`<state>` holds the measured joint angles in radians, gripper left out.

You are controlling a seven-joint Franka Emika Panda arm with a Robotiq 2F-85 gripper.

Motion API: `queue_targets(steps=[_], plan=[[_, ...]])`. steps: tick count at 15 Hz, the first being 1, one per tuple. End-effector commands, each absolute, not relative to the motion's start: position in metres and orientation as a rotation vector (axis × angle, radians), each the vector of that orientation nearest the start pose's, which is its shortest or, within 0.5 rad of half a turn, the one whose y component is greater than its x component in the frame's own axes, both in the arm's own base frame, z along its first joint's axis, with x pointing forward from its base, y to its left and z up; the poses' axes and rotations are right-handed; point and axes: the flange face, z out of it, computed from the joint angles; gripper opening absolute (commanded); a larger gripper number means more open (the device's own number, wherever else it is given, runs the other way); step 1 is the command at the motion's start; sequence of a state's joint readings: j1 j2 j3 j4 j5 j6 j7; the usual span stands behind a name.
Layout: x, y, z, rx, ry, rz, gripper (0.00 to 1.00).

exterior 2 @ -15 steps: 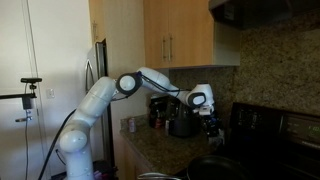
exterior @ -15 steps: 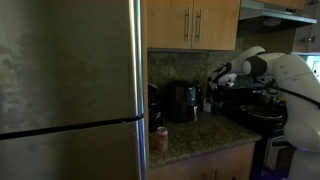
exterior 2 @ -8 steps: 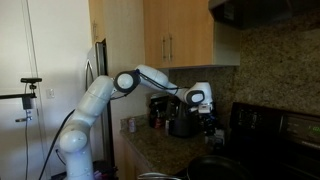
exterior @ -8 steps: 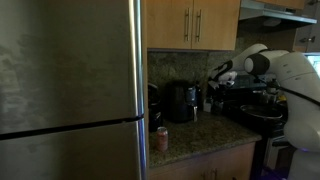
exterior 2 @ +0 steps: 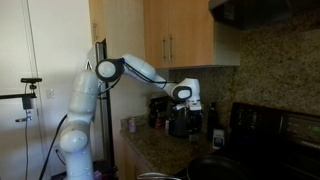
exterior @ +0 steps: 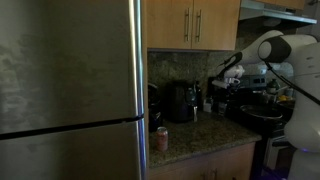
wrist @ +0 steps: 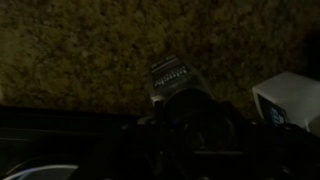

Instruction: Put the pepper shaker next to the can

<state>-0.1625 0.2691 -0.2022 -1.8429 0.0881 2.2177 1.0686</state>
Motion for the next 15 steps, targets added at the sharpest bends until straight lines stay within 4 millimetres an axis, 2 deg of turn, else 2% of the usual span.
queue_targets(steps=[1,2,4,5,6,8,9,11,15], plan=[[0.541,-0.17,0.389,-2.477,1.834,-0.074,0.34],[0.526,-0.16,0.387,-2.528,1.764,-0.05,0.34],[0.495,-0.158,0.387,-2.597,1.618,-0.011,0.34],[0.535,-0.162,0.381,-2.54,1.748,-0.015,0.34],[0.525,-0.159,0.382,-2.547,1.732,-0.006,0.59],[0.526,-0.16,0.384,-2.54,1.739,-0.014,0.59],[0.529,-0.16,0.382,-2.542,1.74,-0.012,0.34],[0.527,-0.126,0.383,-2.645,1.579,0.007,0.34],[0.508,-0.047,0.408,-2.812,1.274,-0.037,0.34]])
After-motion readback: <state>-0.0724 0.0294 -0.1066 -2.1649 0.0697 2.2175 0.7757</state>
